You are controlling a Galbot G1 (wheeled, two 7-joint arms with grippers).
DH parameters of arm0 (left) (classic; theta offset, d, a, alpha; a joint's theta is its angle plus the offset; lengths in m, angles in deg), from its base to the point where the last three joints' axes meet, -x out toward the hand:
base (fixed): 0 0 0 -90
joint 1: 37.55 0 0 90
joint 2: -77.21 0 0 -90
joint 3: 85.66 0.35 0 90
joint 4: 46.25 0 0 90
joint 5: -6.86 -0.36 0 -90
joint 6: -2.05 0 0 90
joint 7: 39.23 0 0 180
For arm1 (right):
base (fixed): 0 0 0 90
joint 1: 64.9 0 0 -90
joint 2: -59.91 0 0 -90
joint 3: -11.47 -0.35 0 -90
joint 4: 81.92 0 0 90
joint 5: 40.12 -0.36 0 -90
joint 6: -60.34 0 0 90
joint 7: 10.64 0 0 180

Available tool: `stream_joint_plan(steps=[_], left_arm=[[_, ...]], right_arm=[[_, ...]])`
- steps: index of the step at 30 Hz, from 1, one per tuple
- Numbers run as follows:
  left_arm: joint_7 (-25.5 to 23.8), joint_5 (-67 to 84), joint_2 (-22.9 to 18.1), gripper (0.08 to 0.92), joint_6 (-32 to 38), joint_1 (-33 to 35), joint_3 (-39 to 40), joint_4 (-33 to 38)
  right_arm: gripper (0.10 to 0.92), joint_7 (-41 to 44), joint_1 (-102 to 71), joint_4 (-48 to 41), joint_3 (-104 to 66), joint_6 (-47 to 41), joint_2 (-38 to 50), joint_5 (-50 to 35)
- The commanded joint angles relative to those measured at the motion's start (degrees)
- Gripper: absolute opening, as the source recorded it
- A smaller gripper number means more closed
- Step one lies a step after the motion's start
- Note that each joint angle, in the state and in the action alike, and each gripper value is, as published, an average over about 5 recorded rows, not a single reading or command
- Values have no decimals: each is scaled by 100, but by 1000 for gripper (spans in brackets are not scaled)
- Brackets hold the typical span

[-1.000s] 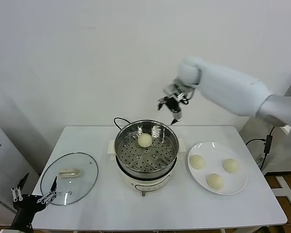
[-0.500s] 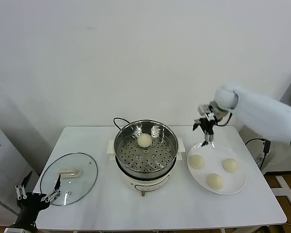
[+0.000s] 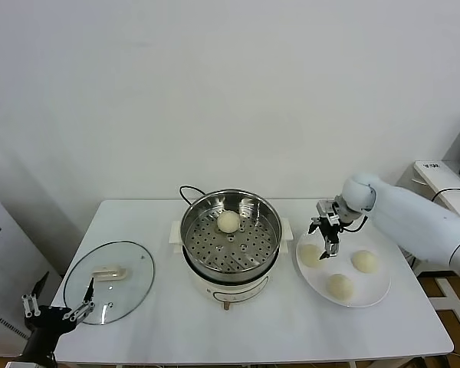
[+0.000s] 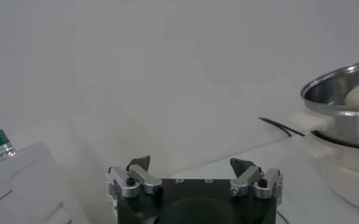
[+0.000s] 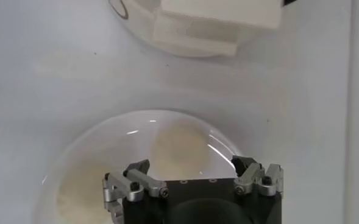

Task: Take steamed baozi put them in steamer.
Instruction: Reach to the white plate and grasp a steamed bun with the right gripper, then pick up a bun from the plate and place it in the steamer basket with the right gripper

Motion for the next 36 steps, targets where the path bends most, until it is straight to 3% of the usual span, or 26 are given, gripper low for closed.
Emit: stream_joint_plan(steps=[1,13,22,28,36], left_arm=[[1,-3,-29,823,3,47,-44,1],[-2,3,-51,823,102,209,-68,1],[-3,8,-41,823,133,232,-79,1],[-4,6,-35,823,129,199,-65,3],[-22,16,-105,823,176,86,54,4]], right_arm=[[823,-159,-643,-211,-512,-26,-71,273],[759,-335,-927,-394,-834,24,-160,478],[526,-311,-517,-42,-567,-13,106,112],[388,-108,861,490,469,-135,486,-803],[379,186,2667,796,1666,-404,449,-2340]])
